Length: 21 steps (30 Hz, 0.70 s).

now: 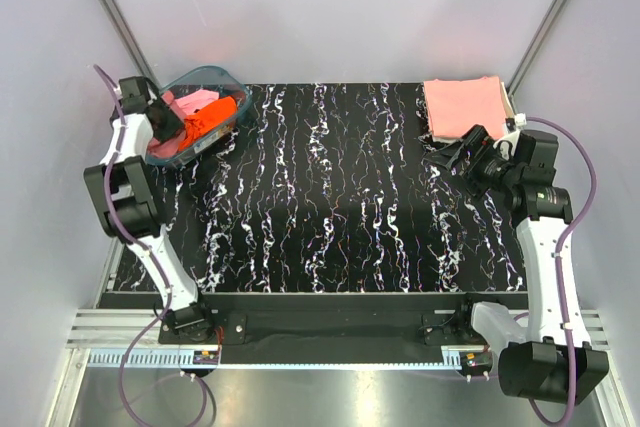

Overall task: Fold and stack the t-shirts
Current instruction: Grab the tshirt from the pile

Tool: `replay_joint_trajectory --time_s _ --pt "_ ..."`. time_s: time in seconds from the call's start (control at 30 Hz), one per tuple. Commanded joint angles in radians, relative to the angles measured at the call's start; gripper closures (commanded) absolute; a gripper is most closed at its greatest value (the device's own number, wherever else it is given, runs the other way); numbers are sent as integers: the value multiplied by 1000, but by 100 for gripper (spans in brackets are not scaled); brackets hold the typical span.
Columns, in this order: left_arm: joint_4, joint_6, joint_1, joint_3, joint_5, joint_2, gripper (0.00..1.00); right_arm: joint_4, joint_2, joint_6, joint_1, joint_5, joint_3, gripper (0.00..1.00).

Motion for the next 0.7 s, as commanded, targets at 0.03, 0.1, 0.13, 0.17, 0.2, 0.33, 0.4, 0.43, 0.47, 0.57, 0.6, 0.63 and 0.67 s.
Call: replay_joint_trajectory --time_s 0.03,0.1,0.13,0.17,0.2,0.33,0.4,0.43,0.47,0.57,0.6,0.63,0.67 --pt "22 26 -1 134 118 78 75 49 -11 -5 5 -39 40 0" --pt "21 28 -2 197 202 76 100 49 -15 -3 5 -31 43 0" --pt "21 14 -1 222 227 59 100 49 -18 -2 5 -30 43 0" --pt "24 7 -2 278 289 50 100 49 -23 0 5 -27 43 0" --pt "25 -3 -2 314 332 39 100 49 -25 3 5 -27 43 0" --pt "222 -222 -2 450 628 -29 100 47 -41 21 5 -25 34 0" --pt "535 -393 -4 440 759 -71 100 49 -57 32 5 -44 31 0" --pt "638 -561 -8 434 781 -105 100 49 -61 40 5 -44 25 0" --pt "801 -631 -15 432 817 -117 100 49 -70 41 5 -39 21 0" --pt "822 -722 -61 381 886 -171 100 45 -90 47 5 -19 2 0" --pt "823 -730 -79 325 906 -194 98 45 -95 50 5 -21 -5 0" --pt "832 -739 -113 256 928 -249 98 47 -100 55 5 -28 -18 0" --pt "879 -734 -128 80 960 -287 98 45 -107 57 5 -31 -26 0"
